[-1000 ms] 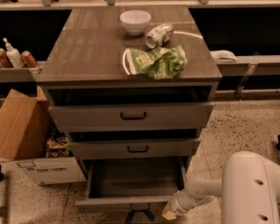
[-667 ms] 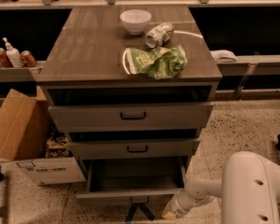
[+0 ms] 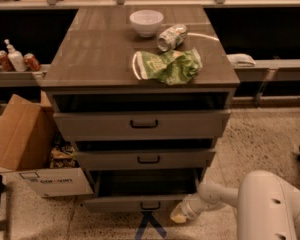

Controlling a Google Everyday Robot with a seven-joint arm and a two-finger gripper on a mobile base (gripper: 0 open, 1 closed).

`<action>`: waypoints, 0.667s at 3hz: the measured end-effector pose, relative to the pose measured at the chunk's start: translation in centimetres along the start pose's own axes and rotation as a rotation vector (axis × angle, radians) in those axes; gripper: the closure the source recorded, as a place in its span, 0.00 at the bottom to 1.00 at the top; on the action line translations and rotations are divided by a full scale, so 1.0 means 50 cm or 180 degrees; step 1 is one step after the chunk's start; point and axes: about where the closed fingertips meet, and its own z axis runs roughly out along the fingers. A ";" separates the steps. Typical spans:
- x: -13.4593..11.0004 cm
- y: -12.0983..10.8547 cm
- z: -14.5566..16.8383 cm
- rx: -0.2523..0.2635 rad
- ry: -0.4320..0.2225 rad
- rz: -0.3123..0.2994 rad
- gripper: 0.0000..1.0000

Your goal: Close bottom drawer

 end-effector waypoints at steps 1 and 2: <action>0.000 0.000 0.000 0.0000 0.0000 0.0000 1.00; -0.031 -0.050 -0.005 0.0073 -0.0093 -0.0052 1.00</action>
Offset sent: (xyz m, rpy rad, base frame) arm 0.1709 0.0080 0.0215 0.0915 -0.2145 -0.0409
